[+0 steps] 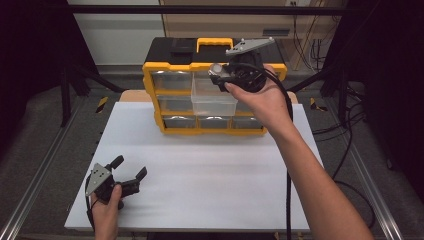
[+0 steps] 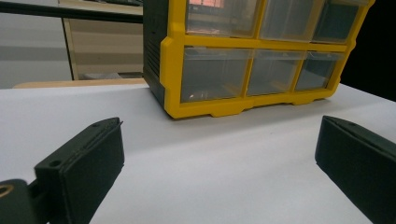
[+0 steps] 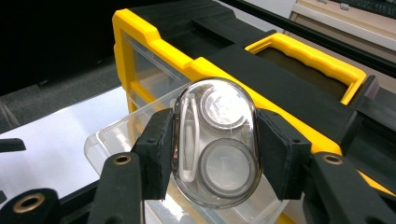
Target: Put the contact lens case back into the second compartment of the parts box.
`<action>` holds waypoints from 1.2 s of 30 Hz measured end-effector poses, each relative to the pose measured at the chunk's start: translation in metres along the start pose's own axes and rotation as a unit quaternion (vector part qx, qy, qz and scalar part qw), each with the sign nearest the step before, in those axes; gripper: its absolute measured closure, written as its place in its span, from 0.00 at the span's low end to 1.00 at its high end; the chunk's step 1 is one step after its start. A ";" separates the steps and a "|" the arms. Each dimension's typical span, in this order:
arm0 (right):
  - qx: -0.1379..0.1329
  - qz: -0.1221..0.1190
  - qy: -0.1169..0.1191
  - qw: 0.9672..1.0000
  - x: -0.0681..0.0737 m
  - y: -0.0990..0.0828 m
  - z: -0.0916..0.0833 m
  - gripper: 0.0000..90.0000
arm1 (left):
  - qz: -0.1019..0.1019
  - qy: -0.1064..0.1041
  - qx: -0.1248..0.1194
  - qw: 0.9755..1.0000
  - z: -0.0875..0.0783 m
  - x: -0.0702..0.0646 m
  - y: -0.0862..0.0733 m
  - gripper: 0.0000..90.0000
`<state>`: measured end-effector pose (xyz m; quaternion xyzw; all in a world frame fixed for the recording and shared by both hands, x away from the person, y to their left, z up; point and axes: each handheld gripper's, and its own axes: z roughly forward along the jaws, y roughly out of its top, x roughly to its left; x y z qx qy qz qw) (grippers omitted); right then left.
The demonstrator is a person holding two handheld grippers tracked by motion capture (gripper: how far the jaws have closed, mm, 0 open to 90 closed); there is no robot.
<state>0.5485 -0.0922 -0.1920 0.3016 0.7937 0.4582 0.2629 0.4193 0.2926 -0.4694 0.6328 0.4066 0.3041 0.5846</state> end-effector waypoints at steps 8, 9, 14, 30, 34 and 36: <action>0.012 -0.007 0.006 1.000 0.004 0.000 0.005 0.55 | 0.001 -0.002 0.000 1.000 0.001 -0.001 0.000 0.01; 0.012 -0.007 0.006 1.000 0.004 0.000 0.005 0.55 | 0.001 -0.002 0.000 1.000 0.001 -0.001 0.000 0.01; 0.022 -0.011 0.010 1.000 0.007 -0.001 0.008 0.55 | 0.002 -0.002 0.001 1.000 0.001 -0.002 0.000 0.01; 0.043 -0.018 0.015 0.999 0.009 -0.003 0.015 0.55 | 0.008 -0.002 0.004 1.000 0.002 -0.003 0.000 0.01; 0.048 -0.009 0.017 0.999 0.009 -0.003 0.016 0.54 | 0.009 -0.003 0.006 1.000 0.003 -0.004 0.000 0.01; 0.041 -0.003 0.013 0.999 0.006 -0.003 0.016 0.51 | 0.008 -0.007 0.006 1.000 0.003 -0.005 -0.001 0.01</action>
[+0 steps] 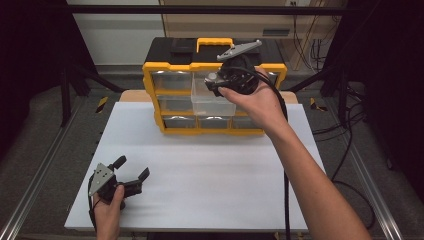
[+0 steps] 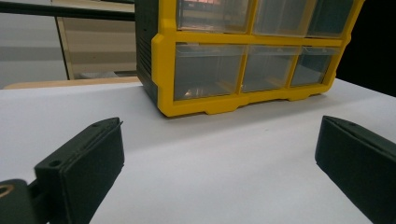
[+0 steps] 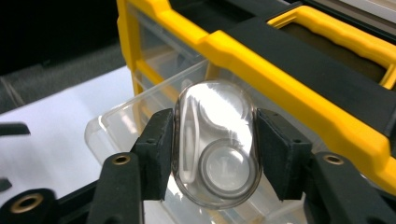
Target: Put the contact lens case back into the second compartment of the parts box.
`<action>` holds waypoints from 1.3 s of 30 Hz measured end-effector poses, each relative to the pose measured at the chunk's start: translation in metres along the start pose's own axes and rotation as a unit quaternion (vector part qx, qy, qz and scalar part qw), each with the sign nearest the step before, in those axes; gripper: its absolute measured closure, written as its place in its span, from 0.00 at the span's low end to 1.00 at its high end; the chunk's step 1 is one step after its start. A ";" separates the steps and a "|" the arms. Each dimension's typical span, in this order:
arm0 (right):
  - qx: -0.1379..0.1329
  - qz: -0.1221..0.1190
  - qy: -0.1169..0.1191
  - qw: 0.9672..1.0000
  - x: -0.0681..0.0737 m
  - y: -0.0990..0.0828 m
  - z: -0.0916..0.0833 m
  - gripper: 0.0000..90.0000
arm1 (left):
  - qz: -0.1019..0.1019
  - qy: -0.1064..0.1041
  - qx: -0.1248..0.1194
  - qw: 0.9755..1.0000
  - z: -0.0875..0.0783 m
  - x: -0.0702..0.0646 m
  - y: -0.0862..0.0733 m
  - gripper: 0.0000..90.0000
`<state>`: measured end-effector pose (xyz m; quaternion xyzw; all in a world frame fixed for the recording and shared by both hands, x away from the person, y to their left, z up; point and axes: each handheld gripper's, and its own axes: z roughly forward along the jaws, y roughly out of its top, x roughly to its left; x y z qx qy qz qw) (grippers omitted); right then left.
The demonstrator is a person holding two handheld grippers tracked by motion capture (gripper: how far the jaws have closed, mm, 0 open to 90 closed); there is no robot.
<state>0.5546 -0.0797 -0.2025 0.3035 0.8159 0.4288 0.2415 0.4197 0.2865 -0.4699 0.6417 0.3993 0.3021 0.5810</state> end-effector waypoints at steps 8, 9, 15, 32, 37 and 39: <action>-0.023 0.017 -0.004 1.000 -0.004 0.001 -0.007 0.40 | -0.001 0.004 -0.002 1.000 0.000 0.001 0.000 0.01; -0.025 0.018 -0.006 0.999 -0.004 0.001 -0.008 0.39 | 0.000 0.004 0.000 1.000 0.000 0.001 0.000 0.01; -0.043 0.027 -0.014 0.999 -0.006 0.002 -0.010 0.28 | 0.001 0.004 0.000 1.000 0.000 0.000 0.000 0.01; -0.108 0.060 -0.030 0.992 -0.009 0.005 -0.015 0.07 | 0.005 0.003 0.001 1.000 0.000 -0.001 0.000 0.01; -0.115 0.061 -0.027 0.991 -0.012 0.004 -0.018 0.05 | 0.006 0.003 0.003 1.000 0.001 -0.002 0.000 0.01; -0.118 0.060 -0.028 0.991 -0.013 0.002 -0.020 0.05 | 0.008 0.004 0.004 1.000 0.001 -0.002 0.000 0.01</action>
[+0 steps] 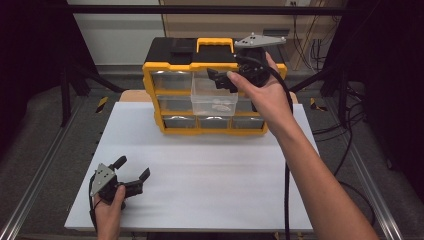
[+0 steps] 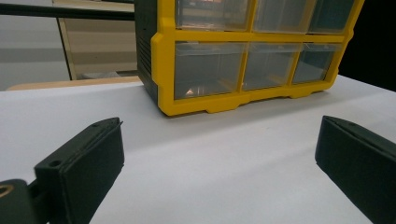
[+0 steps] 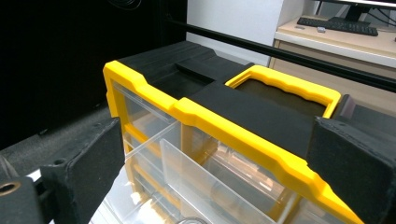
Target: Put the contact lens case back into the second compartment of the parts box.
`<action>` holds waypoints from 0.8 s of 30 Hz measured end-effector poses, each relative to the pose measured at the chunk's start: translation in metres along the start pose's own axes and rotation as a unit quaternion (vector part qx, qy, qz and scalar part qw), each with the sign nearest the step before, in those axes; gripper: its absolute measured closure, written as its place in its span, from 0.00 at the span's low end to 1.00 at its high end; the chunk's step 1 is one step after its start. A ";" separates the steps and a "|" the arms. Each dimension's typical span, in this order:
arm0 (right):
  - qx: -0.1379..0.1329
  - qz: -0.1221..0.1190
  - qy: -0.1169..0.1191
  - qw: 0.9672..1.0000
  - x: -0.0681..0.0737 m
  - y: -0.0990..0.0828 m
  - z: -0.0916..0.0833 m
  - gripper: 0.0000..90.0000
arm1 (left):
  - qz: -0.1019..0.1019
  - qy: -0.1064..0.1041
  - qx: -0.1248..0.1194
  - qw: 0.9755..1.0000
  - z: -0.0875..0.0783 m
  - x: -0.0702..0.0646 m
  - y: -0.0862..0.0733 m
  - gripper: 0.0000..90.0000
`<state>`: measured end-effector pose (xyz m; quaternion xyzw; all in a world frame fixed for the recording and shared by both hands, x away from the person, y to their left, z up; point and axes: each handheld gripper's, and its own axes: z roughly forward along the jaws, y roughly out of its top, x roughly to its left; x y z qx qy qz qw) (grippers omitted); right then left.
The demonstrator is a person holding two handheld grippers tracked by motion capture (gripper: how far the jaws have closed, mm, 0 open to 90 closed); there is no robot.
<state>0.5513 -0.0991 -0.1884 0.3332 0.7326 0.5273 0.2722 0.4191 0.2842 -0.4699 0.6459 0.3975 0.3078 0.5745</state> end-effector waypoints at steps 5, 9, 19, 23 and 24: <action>-0.008 -0.002 -0.002 1.000 -0.004 -0.001 -0.007 0.05 | 0.006 0.002 0.003 1.000 0.000 -0.001 0.000 0.01; -0.015 0.001 -0.006 1.000 -0.008 0.000 -0.015 0.05 | 0.006 0.006 0.004 1.000 0.000 0.000 -0.001 0.01; -0.024 0.004 -0.011 1.000 -0.017 -0.016 -0.029 0.04 | 0.005 0.007 0.003 1.000 -0.001 0.001 0.000 0.01; -0.024 0.009 -0.016 1.000 -0.024 -0.024 -0.031 0.04 | 0.005 0.009 0.004 1.000 -0.002 0.002 -0.001 0.01; -0.024 0.010 -0.019 0.999 -0.027 -0.026 -0.032 0.04 | 0.004 0.009 0.004 1.000 -0.002 0.002 -0.001 0.01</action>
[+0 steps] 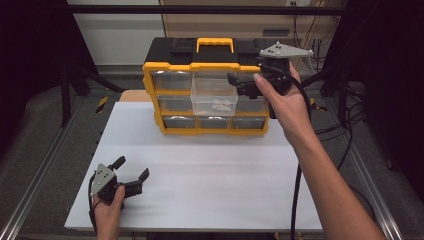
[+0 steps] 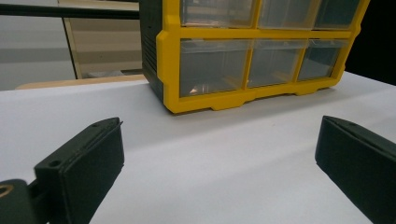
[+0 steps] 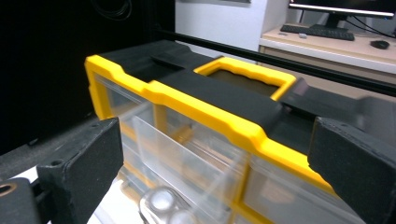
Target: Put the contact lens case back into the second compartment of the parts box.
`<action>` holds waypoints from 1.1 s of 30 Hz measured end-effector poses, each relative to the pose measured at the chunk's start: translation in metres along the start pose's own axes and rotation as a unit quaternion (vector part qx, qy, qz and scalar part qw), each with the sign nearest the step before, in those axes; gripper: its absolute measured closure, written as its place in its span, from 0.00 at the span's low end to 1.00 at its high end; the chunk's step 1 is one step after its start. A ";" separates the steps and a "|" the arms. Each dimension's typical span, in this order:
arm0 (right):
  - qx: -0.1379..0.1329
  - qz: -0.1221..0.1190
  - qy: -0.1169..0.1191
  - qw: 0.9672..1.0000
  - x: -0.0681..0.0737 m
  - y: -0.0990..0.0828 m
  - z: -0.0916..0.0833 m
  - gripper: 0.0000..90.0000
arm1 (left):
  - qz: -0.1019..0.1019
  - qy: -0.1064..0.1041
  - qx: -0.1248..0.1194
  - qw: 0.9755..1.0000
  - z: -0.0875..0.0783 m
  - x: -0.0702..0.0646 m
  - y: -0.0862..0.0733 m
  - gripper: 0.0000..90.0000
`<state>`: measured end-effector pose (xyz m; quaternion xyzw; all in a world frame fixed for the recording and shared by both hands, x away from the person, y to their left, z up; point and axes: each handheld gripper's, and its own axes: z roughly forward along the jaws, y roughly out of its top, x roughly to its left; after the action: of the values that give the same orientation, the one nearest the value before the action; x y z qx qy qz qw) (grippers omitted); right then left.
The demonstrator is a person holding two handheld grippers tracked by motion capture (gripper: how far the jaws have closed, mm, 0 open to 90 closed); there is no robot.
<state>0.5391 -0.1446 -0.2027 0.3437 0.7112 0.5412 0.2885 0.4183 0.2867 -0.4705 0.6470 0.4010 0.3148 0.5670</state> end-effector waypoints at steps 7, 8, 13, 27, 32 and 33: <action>-0.005 0.017 -0.018 1.000 -0.018 -0.015 -0.013 0.04 | 0.000 0.001 0.000 1.000 0.000 0.000 0.000 0.01; -0.006 0.017 -0.020 1.000 -0.019 -0.016 -0.015 0.04 | 0.001 0.001 0.000 1.000 0.000 0.000 0.000 0.01; -0.013 0.016 -0.025 0.999 -0.026 -0.021 -0.023 0.04 | -0.001 0.002 0.000 1.000 -0.001 0.000 0.000 0.01; -0.026 0.035 -0.043 0.998 -0.049 -0.057 -0.057 0.03 | 0.000 0.004 0.001 1.000 -0.002 0.000 0.000 0.01; -0.031 0.040 -0.042 0.998 -0.055 -0.072 -0.067 0.03 | 0.000 0.005 0.001 1.000 -0.002 0.000 -0.001 0.01; -0.029 0.039 -0.042 0.998 -0.055 -0.075 -0.069 0.03 | 0.001 0.006 0.001 1.000 -0.002 0.000 -0.001 0.01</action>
<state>0.5048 -0.2417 -0.2562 0.3851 0.6682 0.5576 0.3069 0.4164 0.2882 -0.4709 0.6463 0.4042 0.3182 0.5636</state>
